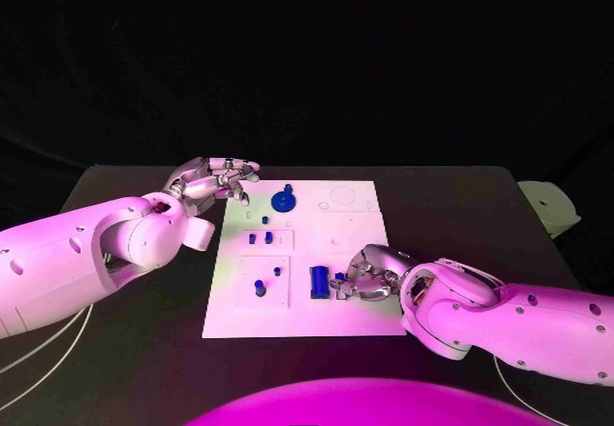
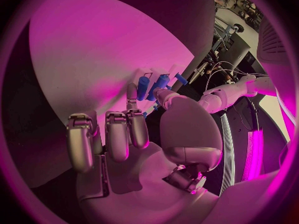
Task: Assemble the parts on the task board
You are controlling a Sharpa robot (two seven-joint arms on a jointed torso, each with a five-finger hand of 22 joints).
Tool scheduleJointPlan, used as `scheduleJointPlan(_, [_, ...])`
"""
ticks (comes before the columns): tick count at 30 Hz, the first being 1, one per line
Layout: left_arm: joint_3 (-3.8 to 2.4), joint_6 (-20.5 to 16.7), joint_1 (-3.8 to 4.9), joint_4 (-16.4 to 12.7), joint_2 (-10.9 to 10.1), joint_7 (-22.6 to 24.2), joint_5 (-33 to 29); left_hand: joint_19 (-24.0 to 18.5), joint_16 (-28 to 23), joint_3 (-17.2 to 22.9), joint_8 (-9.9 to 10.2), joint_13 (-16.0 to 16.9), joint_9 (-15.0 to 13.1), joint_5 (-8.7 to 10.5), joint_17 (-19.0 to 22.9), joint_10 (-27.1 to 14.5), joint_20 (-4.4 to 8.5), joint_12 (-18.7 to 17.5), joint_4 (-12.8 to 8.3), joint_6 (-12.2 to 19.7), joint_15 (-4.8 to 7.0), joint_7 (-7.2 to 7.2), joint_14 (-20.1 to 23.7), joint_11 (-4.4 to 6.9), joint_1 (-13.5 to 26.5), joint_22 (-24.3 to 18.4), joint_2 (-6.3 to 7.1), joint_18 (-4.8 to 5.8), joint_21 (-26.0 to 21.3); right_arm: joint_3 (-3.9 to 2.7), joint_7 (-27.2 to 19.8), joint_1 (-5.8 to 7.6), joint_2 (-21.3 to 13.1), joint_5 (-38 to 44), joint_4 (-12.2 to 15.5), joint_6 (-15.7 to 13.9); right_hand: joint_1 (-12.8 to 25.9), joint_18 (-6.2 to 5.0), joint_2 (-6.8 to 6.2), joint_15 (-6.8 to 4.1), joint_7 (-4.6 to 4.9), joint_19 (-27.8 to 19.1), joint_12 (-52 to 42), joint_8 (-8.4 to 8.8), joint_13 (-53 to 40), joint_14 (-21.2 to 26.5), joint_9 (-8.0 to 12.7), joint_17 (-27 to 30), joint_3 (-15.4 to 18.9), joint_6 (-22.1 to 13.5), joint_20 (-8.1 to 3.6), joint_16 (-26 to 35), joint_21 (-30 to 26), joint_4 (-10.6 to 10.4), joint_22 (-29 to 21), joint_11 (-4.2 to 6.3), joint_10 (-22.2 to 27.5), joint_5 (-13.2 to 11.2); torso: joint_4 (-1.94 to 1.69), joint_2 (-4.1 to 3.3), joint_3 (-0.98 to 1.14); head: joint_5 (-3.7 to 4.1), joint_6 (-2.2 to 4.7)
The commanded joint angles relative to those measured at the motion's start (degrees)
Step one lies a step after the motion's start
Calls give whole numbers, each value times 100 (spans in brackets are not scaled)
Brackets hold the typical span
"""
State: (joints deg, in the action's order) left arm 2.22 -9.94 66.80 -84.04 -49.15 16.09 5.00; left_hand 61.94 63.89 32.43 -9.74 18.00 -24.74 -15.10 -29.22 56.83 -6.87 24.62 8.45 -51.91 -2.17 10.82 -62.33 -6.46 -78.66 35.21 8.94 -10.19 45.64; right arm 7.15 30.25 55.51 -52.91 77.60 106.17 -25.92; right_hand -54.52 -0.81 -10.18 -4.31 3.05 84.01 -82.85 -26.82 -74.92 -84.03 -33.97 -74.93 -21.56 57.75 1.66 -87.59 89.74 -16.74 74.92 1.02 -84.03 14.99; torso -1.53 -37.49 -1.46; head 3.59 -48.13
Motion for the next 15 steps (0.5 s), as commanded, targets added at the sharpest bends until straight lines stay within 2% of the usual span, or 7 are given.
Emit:
scheduleJointPlan(1, [-4, 89, 3, -15, 4, 19, 0, -1, -10, 40, -31, 8, 7, -20, -7, -50, -22, 38, 10, 33, 1, -4, 51, -4, 7, -10, -52, -37, -38, 1, -28, -5, -27, 90, 54, 40, 71, 81, 20, -33, 6, 599, -17, 17, -1127, -481, -8, -904, 65, 28, -6, 1, 26, -3, 1508, 4, -305, -39, 2, -2, 2, -2, 7])
scheduleJointPlan(10, [-4, 92, 3, -18, -5, 9, 0, 0, -10, 49, -34, 7, 7, -24, -7, -56, -23, 43, 16, 35, 0, -3, 52, -5, 10, -12, -70, -37, -41, 1, -19, -6, -147, 178, 160, -18, 124, 81, 77, -36, 2, 599, -19, 15, -1128, -483, -10, -911, 120, 35, -9, -2, 26, -3, 1508, 9, -306, -26, 2, -1, 2, -11, 6])
scheduleJointPlan(15, [-4, 91, 3, -18, -10, 7, 0, 0, -10, 54, -36, 6, 7, -26, -7, -57, -23, 45, 15, 36, 0, -4, 52, -4, 8, -12, -76, -37, -41, 1, -14, -6, -190, 204, 196, -33, 103, 81, 147, -41, -3, 599, -27, 16, -1133, -483, -11, -912, 153, 35, -13, -3, 26, 9, 1508, 13, -311, 81, -2, -1, 2, -10, 6])
